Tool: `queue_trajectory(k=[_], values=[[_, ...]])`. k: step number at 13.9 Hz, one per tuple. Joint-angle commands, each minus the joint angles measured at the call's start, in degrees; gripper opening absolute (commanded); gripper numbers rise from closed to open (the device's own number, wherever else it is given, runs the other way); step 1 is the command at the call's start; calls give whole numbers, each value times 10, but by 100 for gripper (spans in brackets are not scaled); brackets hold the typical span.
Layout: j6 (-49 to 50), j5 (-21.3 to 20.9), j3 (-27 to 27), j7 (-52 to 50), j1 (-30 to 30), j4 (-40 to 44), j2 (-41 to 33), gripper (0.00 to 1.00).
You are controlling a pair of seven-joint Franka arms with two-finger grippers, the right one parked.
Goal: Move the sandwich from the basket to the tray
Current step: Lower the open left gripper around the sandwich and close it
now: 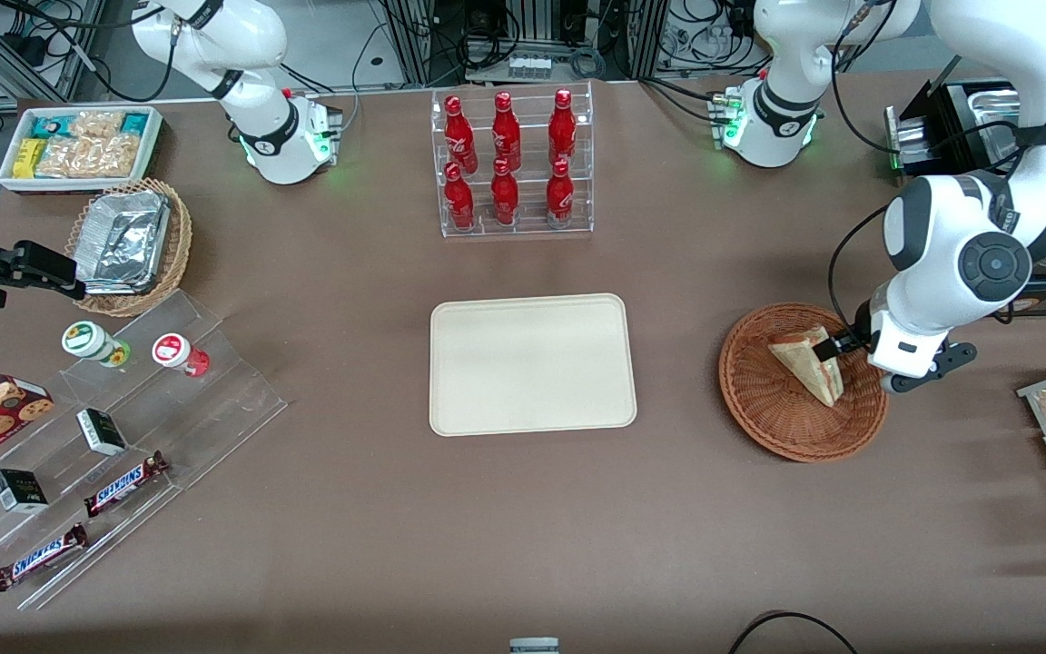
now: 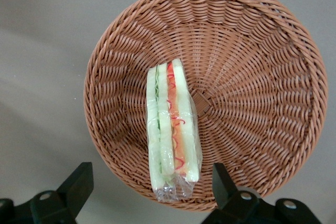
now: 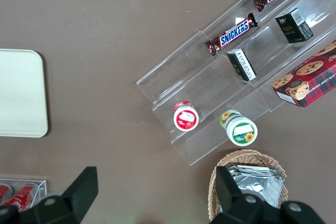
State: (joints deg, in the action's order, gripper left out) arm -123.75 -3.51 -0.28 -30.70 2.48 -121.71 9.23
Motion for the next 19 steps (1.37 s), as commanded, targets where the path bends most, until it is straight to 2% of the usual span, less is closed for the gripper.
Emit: queue_trajectory(k=[1, 13, 17, 18, 19], values=[[-15, -10, -1, -36, 10, -11, 3, 100], [-140, 5, 0, -39, 9, -97, 1, 100], [-176, 25, 0, -39, 8, -119, 2, 100], [-183, 25, 0, -39, 8, -124, 2, 99], [-185, 25, 0, -39, 8, -126, 3, 93]])
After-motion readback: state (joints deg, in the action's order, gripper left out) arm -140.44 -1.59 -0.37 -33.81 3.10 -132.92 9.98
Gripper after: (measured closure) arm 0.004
